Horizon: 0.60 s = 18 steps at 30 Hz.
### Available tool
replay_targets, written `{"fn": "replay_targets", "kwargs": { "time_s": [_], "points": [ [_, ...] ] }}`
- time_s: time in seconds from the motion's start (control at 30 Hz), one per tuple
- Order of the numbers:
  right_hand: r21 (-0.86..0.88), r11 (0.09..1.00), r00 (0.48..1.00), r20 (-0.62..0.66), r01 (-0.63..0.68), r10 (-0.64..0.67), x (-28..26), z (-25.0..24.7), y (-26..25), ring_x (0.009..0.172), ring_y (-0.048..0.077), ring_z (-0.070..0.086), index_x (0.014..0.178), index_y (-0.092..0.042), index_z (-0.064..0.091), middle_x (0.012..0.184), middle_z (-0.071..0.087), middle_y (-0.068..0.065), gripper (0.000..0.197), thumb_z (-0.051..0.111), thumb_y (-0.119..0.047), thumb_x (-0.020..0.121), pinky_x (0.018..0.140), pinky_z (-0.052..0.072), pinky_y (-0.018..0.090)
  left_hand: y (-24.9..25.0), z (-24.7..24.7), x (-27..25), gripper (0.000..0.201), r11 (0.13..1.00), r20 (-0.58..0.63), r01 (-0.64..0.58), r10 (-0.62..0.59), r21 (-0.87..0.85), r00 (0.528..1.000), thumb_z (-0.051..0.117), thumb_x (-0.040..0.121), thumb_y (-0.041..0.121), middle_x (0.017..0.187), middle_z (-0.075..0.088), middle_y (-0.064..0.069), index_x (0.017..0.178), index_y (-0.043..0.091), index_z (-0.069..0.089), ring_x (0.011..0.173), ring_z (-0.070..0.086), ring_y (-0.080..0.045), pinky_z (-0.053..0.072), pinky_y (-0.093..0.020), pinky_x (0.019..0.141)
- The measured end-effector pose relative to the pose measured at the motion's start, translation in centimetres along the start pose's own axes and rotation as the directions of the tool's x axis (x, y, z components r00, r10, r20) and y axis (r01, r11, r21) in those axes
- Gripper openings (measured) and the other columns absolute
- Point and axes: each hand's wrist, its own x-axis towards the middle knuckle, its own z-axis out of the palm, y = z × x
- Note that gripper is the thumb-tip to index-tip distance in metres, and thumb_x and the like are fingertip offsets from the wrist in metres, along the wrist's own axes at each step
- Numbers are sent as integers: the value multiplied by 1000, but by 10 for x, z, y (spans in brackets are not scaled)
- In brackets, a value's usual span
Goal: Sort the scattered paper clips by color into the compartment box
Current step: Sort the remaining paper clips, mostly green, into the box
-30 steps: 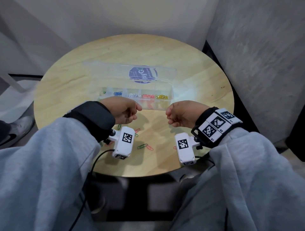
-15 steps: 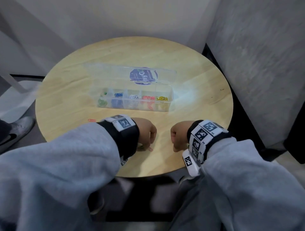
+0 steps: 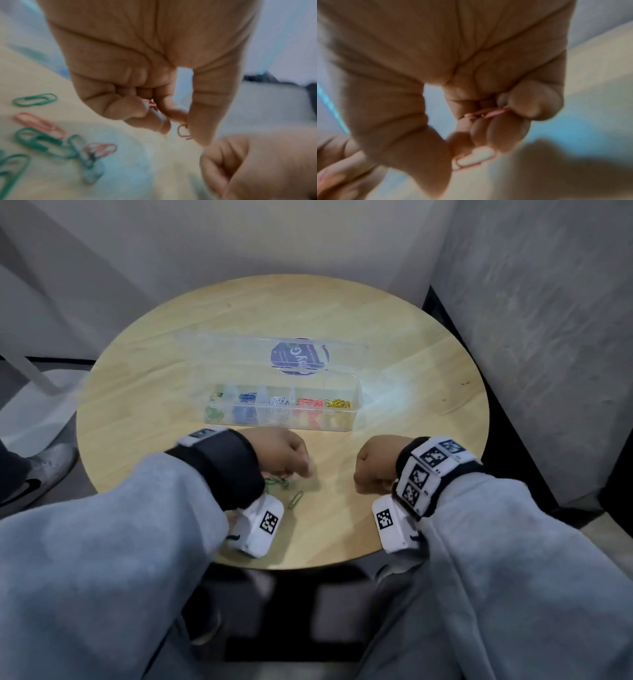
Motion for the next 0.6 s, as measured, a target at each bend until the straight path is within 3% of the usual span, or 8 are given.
{"fn": "replay_targets", "kwargs": {
  "time_s": [0.07,0.13,0.17,0.27,0.37,0.5,0.57,0.6],
  "points": [
    [298,952,998,-5,61,-62,0,-12,2,60,19,53,69,-7,55,69,58,7,16,61,-8,83,58,45,23,-3,-15,-7,26,940,-66,-31,9,-340,998,63,82,-1,66,54,-7,64,13,50,46,44,-7,38,-11,42],
    [602,788,989,-30,131,-142,3,-18,3,58,18,50,66,-6,49,70,55,11,22,56,2,86,55,45,23,-5,-29,-16,30,812,-169,-115,21,-573,985,56,84,-7,64,54,-6,63,12,47,49,43,-9,38,-10,41],
    [736,659,983,-50,157,-178,3,-20,3,54,16,50,66,-8,46,69,54,12,25,53,6,86,50,45,21,-6,-36,-20,30,744,-220,-161,20,-649,975,54,85,-7,61,57,-4,64,13,47,49,44,-8,38,-11,42],
    [909,368,966,-112,193,-231,4,-24,1,45,12,52,68,-10,45,66,53,11,28,47,9,89,44,47,17,-12,-53,-33,26,542,-320,-248,-40,-803,947,48,89,-5,50,59,4,73,16,53,42,51,-4,42,-10,42],
    [954,234,966,-135,187,-223,2,-23,-8,51,14,52,77,-8,51,68,51,9,21,42,7,90,46,49,17,-25,-59,-42,22,417,-316,-255,-85,-872,945,42,90,0,54,56,2,87,13,59,43,52,-5,43,-11,41],
    [950,259,967,-114,173,-228,1,-20,-27,58,16,50,80,-5,53,68,47,6,17,42,-4,94,46,49,17,-46,-57,-44,25,424,-262,-177,-152,-888,953,37,89,2,56,53,0,83,10,59,41,51,-6,42,-11,39],
    [912,380,977,-83,154,-198,5,-19,-37,58,16,49,82,-5,53,68,46,6,13,46,-7,93,46,48,18,-54,-53,-42,25,458,-238,-129,-190,-880,952,37,90,4,53,54,0,78,9,58,39,52,-6,41,-11,38],
    [854,495,981,-80,160,-179,8,-17,-42,58,17,49,84,-6,53,68,46,6,10,48,-8,93,47,46,20,-59,-51,-40,24,499,-229,-98,-209,-861,951,39,91,6,54,53,0,76,9,57,39,51,-6,40,-11,37]
  ]
}}
